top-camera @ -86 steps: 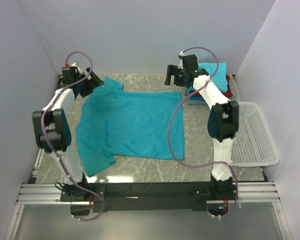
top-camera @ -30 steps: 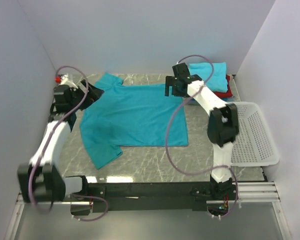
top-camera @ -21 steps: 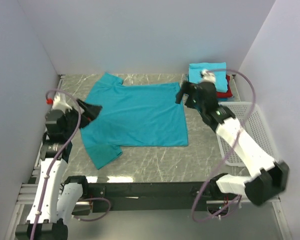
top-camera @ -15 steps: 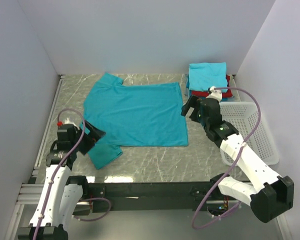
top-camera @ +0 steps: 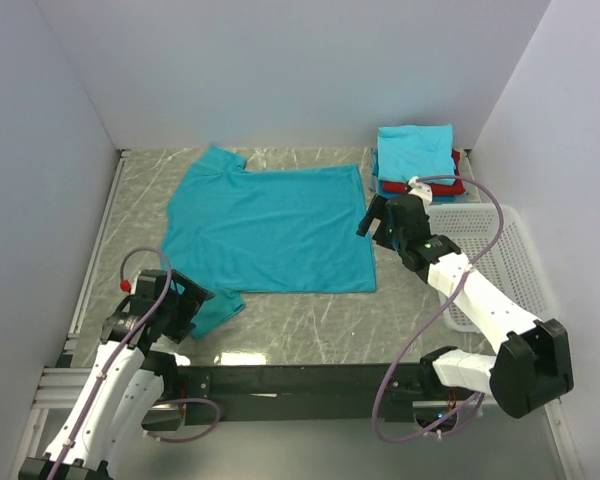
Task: Fold and stack the t-shirts
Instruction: Fold the tshirt
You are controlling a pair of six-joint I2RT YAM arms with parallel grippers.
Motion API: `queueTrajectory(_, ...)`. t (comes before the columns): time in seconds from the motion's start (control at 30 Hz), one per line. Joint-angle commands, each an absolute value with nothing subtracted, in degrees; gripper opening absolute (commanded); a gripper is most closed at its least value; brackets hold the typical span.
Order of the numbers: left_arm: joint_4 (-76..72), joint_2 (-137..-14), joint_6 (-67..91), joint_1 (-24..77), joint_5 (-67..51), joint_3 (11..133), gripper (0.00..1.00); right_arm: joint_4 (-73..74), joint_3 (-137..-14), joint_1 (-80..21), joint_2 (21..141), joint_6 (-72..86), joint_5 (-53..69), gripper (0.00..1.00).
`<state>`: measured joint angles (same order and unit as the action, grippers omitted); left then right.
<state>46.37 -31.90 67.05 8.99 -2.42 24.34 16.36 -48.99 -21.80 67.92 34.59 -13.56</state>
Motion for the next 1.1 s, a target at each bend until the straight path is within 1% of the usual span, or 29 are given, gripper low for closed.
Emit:
queueTrajectory(0.0, 45.2, -31.9, 74.1, 11.4, 4.3, 23.6, 0.99, 15.8, -51.5, -20.8, 69.6, 34.7, -12.8, 1.00)
queueTrajectory(0.07, 46.2, -36.0, 75.4, 12.2, 7.3, 24.3, 1.00, 16.3, -52.3, -20.3, 70.5, 34.4, -13.2, 1.00)
queueTrajectory(0.17, 46.8, -41.5, 76.6, 13.2, 8.3, 24.7, 0.99, 17.0, -53.0, -19.7, 71.8, 34.0, -14.0, 1.00)
queueTrajectory(0.27, 52.7, -46.7, 78.0, 14.1, 10.2, 26.9, 0.99, 17.2, -53.0, -18.7, 72.3, 33.9, -13.6, 1.00)
queueTrajectory(0.43, 54.4, -48.4, 75.7, 14.9, 7.3, 28.8, 0.99, 15.4, -51.5, -17.5, 72.0, 34.0, -12.7, 1.00)
queueTrajectory(0.47, 54.8, -48.6, 75.5, 14.9, 6.9, 29.0, 0.99, 15.3, -51.5, -17.1, 72.2, 33.8, -12.0, 1.00)
queueTrajectory(0.6, 52.9, -49.7, 74.9, 15.0, 6.2, 28.0, 0.90, 16.1, -52.1, -16.5, 74.1, 33.3, -12.2, 1.00)
queueTrajectory(0.8, 50.9, -52.4, 73.4, 15.1, 2.3, 25.3, 0.74, 17.0, -52.9, -15.6, 76.4, 33.1, -11.7, 0.99)
queueTrajectory(0.83, 50.6, -52.4, 73.6, 15.1, 2.2, 25.1, 0.68, 17.1, -53.1, -15.4, 76.6, 33.0, -11.2, 0.99)
queueTrajectory(0.87, 50.5, -52.5, 73.7, 15.1, 2.0, 25.0, 0.66, 17.3, -53.1, -15.3, 76.6, 33.0, -11.1, 0.99)
queueTrajectory(0.9, 50.5, -52.5, 73.5, 15.1, 1.9, 25.0, 0.62, 17.4, -53.1, -15.3, 76.8, 33.0, -11.1, 0.99)
queueTrajectory(0.93, 50.5, -52.6, 73.5, 15.2, 1.9, 25.0, 0.55, 17.5, -53.0, -15.2, 76.9, 33.0, -11.1, 0.99)
queueTrajectory(0.97, 50.5, -52.5, 73.5, 15.3, 2.0, 25.0, 0.41, 17.6, -53.1, -15.1, 77.0, 33.0, -11.1, 0.99)
queueTrajectory(1.07, 50.2, -52.2, 73.7, 15.6, 2.0, 25.0, 0.26, 17.8, -53.1, -14.9, 77.0, 33.0, -10.8, 0.99)
